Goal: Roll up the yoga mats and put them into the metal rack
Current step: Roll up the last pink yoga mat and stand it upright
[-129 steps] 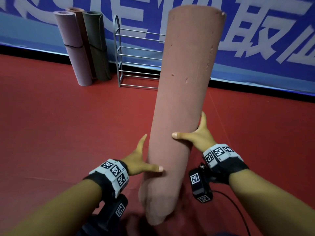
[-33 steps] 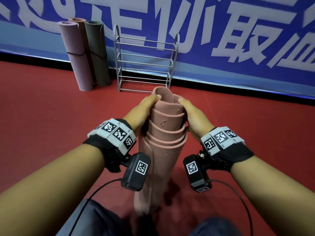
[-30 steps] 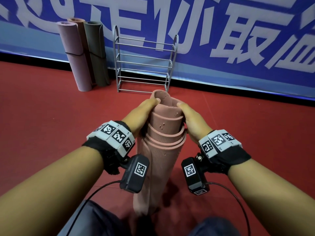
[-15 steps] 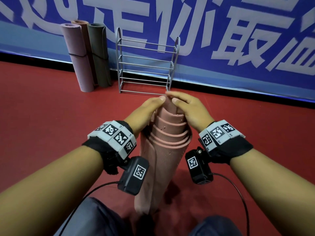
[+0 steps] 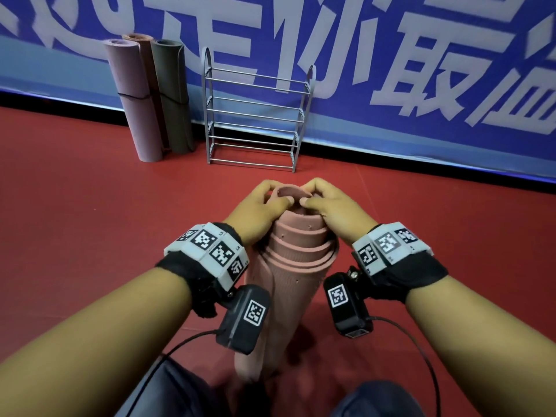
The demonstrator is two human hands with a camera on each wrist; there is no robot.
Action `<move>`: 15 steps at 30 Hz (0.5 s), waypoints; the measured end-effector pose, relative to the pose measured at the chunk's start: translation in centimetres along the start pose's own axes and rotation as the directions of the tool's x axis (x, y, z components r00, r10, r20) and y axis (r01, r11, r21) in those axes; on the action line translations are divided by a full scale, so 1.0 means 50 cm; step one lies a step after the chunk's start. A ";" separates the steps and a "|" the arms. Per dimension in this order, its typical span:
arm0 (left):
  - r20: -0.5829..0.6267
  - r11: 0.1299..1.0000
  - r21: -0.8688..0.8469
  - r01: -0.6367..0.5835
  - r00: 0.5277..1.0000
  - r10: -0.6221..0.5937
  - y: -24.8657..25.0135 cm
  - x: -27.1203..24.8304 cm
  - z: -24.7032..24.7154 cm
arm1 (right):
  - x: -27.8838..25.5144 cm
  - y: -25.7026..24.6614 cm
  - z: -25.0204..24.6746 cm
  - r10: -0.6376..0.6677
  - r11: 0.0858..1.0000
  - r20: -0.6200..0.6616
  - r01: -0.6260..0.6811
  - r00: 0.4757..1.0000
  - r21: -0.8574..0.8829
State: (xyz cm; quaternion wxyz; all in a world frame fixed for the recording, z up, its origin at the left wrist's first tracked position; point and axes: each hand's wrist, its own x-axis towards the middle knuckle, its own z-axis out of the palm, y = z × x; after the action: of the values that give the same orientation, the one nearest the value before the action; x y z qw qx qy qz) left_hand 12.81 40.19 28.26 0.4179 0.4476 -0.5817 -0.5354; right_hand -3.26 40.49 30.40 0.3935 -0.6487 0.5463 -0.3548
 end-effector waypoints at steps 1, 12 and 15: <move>0.008 1.000 0.019 0.006 1.000 -0.006 0.007 -0.004 0.001 | -0.003 -0.003 -0.009 -0.028 1.000 0.013 0.028 1.000 -0.002; 0.189 0.856 0.142 0.496 0.836 -0.516 -0.012 -0.070 -0.026 | -0.013 -0.017 -0.038 -0.148 0.885 -0.034 0.117 0.988 -0.450; 0.170 0.885 0.108 0.453 0.869 -0.465 -0.009 -0.065 -0.024 | -0.019 -0.028 -0.039 -0.200 0.848 -0.065 0.140 0.978 -0.511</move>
State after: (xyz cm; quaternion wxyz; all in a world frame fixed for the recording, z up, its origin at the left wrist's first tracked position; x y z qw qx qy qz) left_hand 14.84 43.02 27.87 0.2063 0.5326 -0.5130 -0.6408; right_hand -4.55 41.31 32.47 0.1452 -0.7531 0.5820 -0.2702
